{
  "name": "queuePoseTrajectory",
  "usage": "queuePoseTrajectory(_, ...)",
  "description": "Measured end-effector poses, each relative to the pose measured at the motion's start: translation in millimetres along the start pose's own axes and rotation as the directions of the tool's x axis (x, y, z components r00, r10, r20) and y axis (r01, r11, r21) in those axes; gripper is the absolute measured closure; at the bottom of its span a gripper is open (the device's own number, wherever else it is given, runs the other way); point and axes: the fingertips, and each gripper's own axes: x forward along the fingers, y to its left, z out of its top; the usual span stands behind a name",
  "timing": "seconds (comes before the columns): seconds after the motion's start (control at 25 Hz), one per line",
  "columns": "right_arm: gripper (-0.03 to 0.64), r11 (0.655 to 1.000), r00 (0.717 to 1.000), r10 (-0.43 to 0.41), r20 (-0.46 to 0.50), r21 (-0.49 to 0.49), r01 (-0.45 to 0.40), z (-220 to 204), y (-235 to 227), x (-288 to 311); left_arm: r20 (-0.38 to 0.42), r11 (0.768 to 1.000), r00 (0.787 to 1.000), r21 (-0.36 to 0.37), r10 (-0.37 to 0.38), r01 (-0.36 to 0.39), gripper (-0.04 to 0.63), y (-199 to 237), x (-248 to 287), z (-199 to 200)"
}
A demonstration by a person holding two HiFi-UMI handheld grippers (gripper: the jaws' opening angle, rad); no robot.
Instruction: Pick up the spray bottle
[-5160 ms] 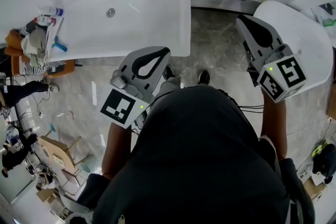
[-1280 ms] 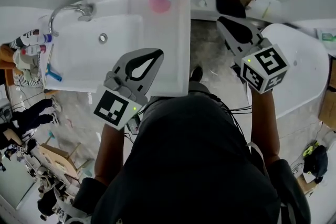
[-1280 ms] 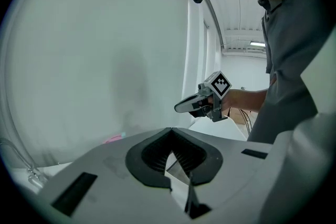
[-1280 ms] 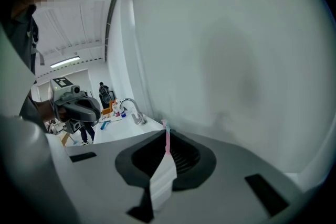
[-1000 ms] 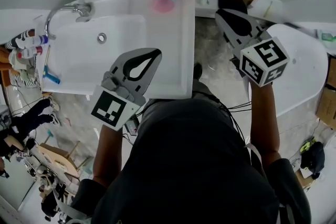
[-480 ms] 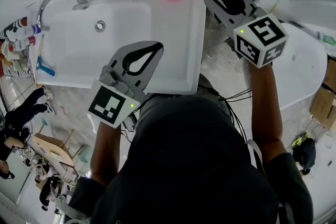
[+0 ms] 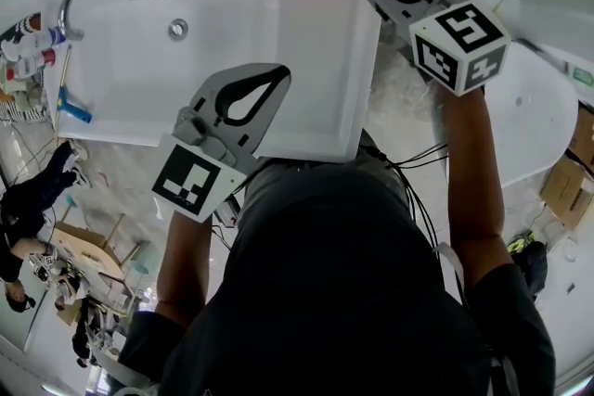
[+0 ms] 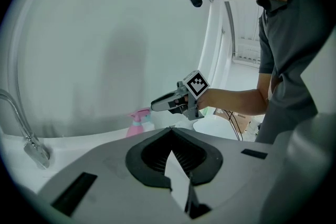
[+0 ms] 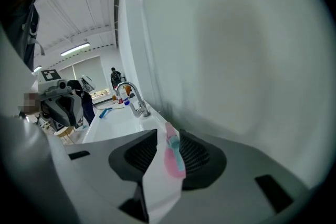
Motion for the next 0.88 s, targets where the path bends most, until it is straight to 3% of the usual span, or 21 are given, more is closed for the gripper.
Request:
queuePoseTrajectory(0.28,0.502,1.0,0.999,-0.022,-0.035,-0.006,0.022,-9,-8,18,-0.007,1.0,1.0,-0.025,0.007,-0.007,0.591,9,-3,-7)
queuePoseTrajectory(0.36,0.549,0.999,0.999,-0.025,-0.027,-0.022,0.024,-7,-8,15,-0.013,1.0,1.0,-0.028,0.011,-0.011,0.591,8,-1,-6)
queuePoseTrajectory(0.52,0.555,1.0,1.0,-0.007,-0.021,-0.03,0.006,-3,-4,10,-0.02,0.999,1.0,-0.027,0.021,-0.021,0.591,12,1,-4)
queuePoseTrajectory(0.88,0.555,1.0,0.997,0.021,0.079,0.015,-0.022,25,21,-23,0.042,0.997,0.996,-0.004,0.081,-0.081,0.591,25,-14,6)
